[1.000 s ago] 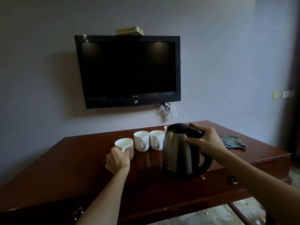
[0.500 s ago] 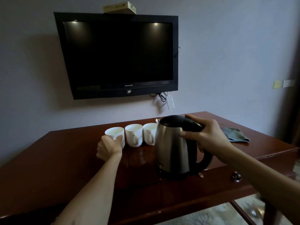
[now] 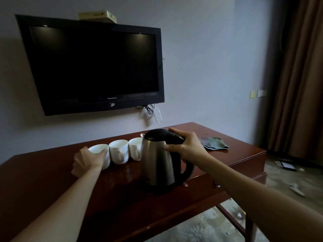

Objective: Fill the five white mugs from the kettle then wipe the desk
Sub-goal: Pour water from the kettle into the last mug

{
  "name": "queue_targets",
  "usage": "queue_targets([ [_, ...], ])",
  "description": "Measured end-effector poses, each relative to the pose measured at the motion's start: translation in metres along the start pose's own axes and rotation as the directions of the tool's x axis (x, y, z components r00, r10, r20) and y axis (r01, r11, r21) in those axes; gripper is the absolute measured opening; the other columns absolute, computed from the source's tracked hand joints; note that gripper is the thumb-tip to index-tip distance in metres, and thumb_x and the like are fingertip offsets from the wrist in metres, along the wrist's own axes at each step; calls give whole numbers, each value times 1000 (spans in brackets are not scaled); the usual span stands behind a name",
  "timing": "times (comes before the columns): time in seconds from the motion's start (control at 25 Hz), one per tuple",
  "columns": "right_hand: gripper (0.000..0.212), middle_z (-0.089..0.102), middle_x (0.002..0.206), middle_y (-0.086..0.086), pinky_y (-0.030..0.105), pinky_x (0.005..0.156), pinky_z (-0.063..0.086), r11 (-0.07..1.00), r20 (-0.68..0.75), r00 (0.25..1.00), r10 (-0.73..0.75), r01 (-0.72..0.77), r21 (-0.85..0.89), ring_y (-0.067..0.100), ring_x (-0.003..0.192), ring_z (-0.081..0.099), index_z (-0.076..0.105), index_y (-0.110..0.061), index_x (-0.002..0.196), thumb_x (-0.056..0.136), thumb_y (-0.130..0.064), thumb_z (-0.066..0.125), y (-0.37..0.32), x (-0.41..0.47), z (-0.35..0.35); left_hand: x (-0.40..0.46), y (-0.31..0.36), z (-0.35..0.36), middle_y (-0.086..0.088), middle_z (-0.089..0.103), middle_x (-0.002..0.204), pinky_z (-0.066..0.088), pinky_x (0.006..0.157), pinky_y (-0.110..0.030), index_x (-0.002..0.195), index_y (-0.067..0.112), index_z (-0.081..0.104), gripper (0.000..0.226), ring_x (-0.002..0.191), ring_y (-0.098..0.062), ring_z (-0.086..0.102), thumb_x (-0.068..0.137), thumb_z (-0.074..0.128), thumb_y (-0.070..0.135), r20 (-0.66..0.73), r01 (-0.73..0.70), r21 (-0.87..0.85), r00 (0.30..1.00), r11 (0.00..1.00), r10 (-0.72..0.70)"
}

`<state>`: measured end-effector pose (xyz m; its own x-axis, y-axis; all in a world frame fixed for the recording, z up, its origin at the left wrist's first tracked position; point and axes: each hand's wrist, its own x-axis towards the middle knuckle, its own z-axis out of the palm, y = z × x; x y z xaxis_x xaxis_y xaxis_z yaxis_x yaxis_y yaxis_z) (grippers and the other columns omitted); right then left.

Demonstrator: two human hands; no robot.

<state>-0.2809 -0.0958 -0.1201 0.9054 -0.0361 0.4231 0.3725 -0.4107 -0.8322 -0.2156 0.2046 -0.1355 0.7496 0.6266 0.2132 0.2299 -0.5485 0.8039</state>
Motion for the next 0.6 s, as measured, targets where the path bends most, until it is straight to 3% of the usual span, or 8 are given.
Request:
queue_targets([
  [0.12, 68, 77, 102, -4, 18, 53, 46, 999, 44, 999, 5, -4, -32, -7, 49, 55, 61, -37, 139, 77, -28, 90, -11, -10, -11, -24, 17, -15, -13, 50, 152, 42, 104, -49, 150, 21, 50, 74, 137, -38, 48, 86, 79, 42, 114, -242, -58, 962, 969, 247],
  [0.24, 55, 70, 79, -8, 26, 49, 52, 998, 47, 999, -20, 23, -63, -2, 48, 58, 65, -32, 132, 83, -15, 85, -22, -25, -29, -50, 33, -16, -1, 53, 149, 41, 105, -41, 152, 31, 46, 80, 138, -25, 48, 81, 81, 46, 326, -496, -197, 780, 846, 534],
  [0.32, 59, 72, 85, -8, 26, 53, 56, 995, -24, 1000, 6, -9, -104, 0, 59, 66, 63, -30, 135, 82, -17, 86, -18, -32, -44, -65, 45, -15, 2, 59, 143, 44, 100, -37, 152, 36, 46, 88, 131, -22, 53, 74, 82, 56, 431, -538, -221, 695, 814, 576],
  [0.4, 67, 75, 97, -3, 36, 60, 63, 992, -100, 994, 41, -52, -112, 14, 73, 73, 62, -27, 139, 79, -21, 89, -8, -39, -61, -79, 53, -11, -1, 61, 142, 44, 96, -32, 151, 37, 47, 90, 124, -19, 57, 71, 83, 58, 507, -563, -220, 632, 797, 586],
  [0.52, 72, 74, 85, -3, 39, 60, 62, 992, -203, 976, 77, -95, -82, 17, 61, 66, 61, -22, 142, 76, -17, 90, 8, -38, -89, -91, 66, 0, 8, 49, 155, 43, 112, -42, 152, 43, 42, 110, 142, -17, 45, 54, 75, 78, 574, -625, -197, 551, 755, 606],
  [0.6, 71, 73, 77, -4, 32, 54, 57, 994, -233, 968, 89, -102, -44, 14, 54, 61, 62, -22, 141, 76, -14, 90, 10, -34, -104, -94, 83, 10, 9, 44, 158, 38, 115, -42, 154, 43, 38, 106, 147, -18, 39, 62, 78, 75, 610, -676, -164, 503, 718, 613],
])
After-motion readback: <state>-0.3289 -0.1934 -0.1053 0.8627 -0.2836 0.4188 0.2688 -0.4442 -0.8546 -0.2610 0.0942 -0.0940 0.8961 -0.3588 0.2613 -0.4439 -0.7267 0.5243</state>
